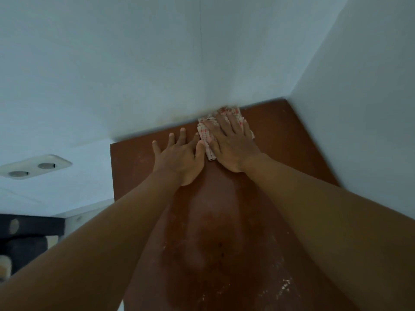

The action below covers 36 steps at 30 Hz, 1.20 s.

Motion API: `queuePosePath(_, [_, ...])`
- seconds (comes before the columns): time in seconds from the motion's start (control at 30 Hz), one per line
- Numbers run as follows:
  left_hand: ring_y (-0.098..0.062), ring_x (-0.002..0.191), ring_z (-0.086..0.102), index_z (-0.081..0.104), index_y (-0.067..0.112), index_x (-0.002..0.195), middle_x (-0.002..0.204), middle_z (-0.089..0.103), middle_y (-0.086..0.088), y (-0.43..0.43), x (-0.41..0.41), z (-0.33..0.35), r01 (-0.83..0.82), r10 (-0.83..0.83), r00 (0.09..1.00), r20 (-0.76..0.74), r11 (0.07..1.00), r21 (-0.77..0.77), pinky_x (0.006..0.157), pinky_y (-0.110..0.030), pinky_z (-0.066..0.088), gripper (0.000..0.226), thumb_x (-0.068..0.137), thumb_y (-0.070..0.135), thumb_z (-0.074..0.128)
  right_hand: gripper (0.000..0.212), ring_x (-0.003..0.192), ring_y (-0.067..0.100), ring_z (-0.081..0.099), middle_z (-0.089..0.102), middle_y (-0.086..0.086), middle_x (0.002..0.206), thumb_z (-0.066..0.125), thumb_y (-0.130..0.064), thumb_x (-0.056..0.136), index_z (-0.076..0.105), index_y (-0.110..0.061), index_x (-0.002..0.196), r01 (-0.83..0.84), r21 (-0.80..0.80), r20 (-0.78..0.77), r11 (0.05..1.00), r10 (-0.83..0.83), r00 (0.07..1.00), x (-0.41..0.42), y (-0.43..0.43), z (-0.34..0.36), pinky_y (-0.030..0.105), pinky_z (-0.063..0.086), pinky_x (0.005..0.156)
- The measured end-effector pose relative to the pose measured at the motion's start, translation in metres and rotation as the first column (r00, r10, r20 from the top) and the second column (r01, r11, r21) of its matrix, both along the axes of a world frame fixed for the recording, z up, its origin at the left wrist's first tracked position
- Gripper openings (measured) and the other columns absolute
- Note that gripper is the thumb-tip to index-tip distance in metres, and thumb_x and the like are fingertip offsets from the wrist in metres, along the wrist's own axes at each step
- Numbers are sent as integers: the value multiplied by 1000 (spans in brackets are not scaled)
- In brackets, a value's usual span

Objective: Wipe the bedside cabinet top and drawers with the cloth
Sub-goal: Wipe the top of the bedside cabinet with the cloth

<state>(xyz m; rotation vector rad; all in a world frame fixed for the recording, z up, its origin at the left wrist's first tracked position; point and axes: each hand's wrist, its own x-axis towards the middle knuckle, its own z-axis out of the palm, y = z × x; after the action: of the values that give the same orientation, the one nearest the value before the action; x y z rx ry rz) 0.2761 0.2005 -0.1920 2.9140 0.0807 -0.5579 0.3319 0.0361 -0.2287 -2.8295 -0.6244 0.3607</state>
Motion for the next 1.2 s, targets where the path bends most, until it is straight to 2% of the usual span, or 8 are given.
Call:
queuePosePath(0.17, [-30,157,3,12,38,161,171,1,-1,-4,3,5,-23,25,998,-57,999,32,118,-69,-3,62,101,55,5,58,158,24,-16,-10,-6,172,17,-47,108,0,-39,163,-8,0,16,1000,8,1000,-33,-13,-2,54,-7,126])
queuePosePath(0.37, [-31,157,-2,12,35,162,171,0,-2,-18,-6,20,-44,48,991,-122,998,35,117,-68,-6,70,99,63,3,63,159,26,-10,-4,-3,173,6,-53,102,0,-38,163,-15,-19,33,1000,15,999,-84,-35,-3,56,-5,125])
queuePosePath(0.47, [-28,157,-2,16,31,162,171,4,-2,-31,-40,18,-23,25,996,-84,1000,19,119,-67,-5,71,99,63,3,58,158,24,-13,-7,-5,173,14,-49,107,-1,-39,163,-12,-6,8,1000,12,1000,-111,-48,0,54,-8,125])
queuePosePath(0.77, [-25,157,-6,11,30,162,171,2,0,-60,-150,12,-2,0,999,-45,998,-63,121,-62,-5,71,100,62,4,62,157,23,-20,-13,-6,172,19,-54,106,-5,-40,162,-5,-10,-41,1000,4,999,-222,-96,7,53,-11,125])
queuePosePath(0.9, [-25,157,-6,12,29,162,171,3,0,-74,-194,19,-17,13,999,-47,996,-91,121,-62,-6,71,100,62,5,63,158,24,-15,-8,-4,173,19,-55,105,-3,-40,162,-7,-9,-9,1000,7,1000,-281,-122,5,54,-5,126])
queuePosePath(1.03, [-25,157,-5,13,30,162,171,4,0,-88,-236,26,-35,30,998,-47,992,-124,121,-62,-5,71,100,63,5,61,160,26,-1,7,-4,173,23,-57,105,11,-40,162,-9,31,42,999,8,999,-344,-152,0,53,6,127])
queuePosePath(1.13, [-25,157,-5,13,30,162,171,4,0,-96,-260,32,-48,41,998,-51,990,-134,121,-62,-5,71,100,63,5,53,158,26,15,26,-3,169,40,-38,107,32,-33,159,-17,127,101,992,4,995,-385,-171,-6,53,20,126])
queuePosePath(1.2, [-25,157,-5,13,30,162,171,4,0,-101,-274,35,-49,44,998,-46,990,-131,121,-61,-5,71,100,63,5,66,157,26,22,34,-1,165,55,-2,95,42,-25,155,-25,221,163,975,-12,987,-410,-183,-11,49,33,122])
